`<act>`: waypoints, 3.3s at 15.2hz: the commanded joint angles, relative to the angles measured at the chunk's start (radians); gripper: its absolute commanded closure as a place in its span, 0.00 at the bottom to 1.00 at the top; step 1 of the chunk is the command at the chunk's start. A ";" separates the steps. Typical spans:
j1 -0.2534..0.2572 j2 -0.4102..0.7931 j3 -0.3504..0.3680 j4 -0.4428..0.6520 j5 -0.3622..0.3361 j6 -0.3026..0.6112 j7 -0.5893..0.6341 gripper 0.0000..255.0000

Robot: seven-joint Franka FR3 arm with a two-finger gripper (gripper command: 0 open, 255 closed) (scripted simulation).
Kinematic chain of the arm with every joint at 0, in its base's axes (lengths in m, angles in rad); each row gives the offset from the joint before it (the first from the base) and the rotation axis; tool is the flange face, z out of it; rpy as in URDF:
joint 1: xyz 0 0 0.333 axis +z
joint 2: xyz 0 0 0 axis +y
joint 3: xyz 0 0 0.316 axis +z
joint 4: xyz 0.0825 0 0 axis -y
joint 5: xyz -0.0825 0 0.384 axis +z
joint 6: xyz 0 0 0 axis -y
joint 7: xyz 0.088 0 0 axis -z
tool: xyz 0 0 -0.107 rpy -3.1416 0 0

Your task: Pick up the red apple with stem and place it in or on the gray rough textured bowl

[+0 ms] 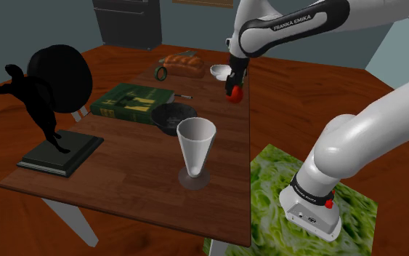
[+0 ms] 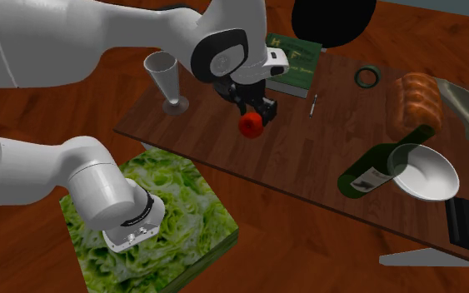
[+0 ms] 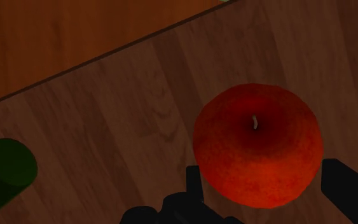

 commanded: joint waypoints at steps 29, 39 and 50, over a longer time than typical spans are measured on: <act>0.175 0.483 0.279 0.673 0.030 -0.244 0.399 1.00; 0.181 0.517 0.282 0.596 0.017 -0.136 0.428 1.00; 0.180 0.543 0.280 0.521 0.005 -0.037 0.446 1.00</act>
